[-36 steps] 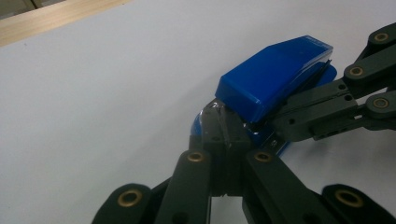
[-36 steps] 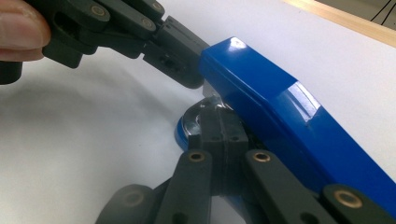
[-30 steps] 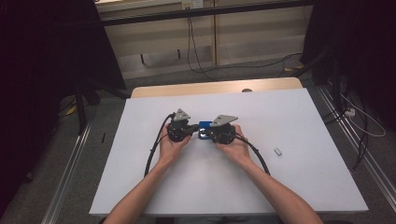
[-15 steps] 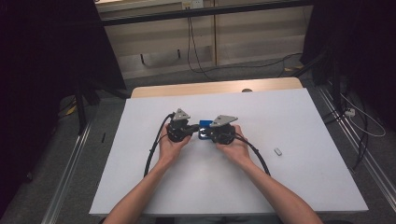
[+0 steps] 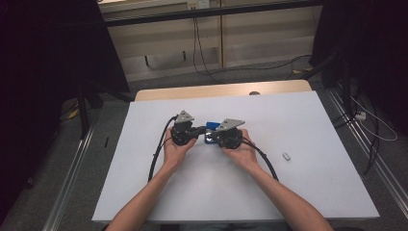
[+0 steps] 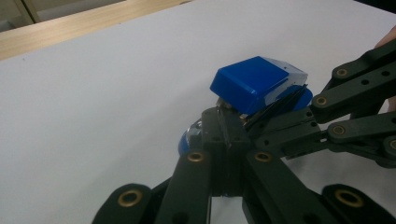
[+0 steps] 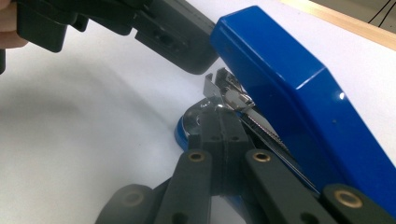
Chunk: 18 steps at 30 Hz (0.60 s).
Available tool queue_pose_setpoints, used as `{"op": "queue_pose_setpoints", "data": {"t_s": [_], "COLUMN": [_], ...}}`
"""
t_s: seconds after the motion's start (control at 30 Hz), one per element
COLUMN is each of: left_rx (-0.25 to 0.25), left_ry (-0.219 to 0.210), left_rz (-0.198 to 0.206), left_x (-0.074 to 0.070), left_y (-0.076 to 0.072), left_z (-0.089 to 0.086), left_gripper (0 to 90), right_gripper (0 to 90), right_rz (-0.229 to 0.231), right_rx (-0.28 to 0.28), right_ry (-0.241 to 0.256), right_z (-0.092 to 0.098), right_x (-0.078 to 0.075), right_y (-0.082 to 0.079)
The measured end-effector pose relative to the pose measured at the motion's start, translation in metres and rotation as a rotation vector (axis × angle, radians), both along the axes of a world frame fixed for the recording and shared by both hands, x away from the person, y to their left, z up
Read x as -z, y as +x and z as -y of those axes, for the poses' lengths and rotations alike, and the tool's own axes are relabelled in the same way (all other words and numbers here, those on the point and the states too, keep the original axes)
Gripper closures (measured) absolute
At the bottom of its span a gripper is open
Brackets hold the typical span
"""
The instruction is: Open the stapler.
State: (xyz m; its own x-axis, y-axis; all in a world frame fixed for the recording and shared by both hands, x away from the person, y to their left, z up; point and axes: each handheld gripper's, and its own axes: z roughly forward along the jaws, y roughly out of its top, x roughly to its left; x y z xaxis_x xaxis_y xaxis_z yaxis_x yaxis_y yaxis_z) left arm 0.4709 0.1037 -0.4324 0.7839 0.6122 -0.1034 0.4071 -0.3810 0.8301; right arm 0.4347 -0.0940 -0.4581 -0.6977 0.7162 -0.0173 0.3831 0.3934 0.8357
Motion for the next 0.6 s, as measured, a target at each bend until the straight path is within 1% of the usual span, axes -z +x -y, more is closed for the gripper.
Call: {"op": "queue_pose_setpoints", "data": {"t_s": [0.13, 0.27, 0.43, 0.53, 0.6], "left_rx": [-0.003, -0.004, -0.002, 0.002, 0.001], "left_ry": [-0.021, -0.025, -0.033, -0.034, -0.036], "left_rz": [-0.002, 0.008, 0.009, 0.014, 0.014], "left_x": [-0.0020, -0.0035, -0.0046, -0.0051, -0.0055], "left_y": [0.0002, 0.0001, -0.0007, -0.0005, -0.0007], "left_z": [0.0006, 0.0012, 0.0018, 0.0018, 0.0020], "left_gripper": [90.0, 90.0, 90.0, 90.0, 90.0], "right_gripper": [90.0, 90.0, 90.0, 90.0, 90.0], "right_rz": [-0.002, -0.003, -0.002, 0.005, 0.000], "right_rx": [0.000, -0.003, -0.001, -0.006, -0.005], "right_ry": [0.001, 0.003, 0.001, -0.017, -0.012], "right_z": [0.0001, 0.0004, 0.0002, 0.0004, 0.0017], "right_x": [-0.0001, -0.0001, -0.0001, -0.0010, -0.0010], "right_y": [0.0003, 0.0005, 0.0003, 0.0001, 0.0002]}}
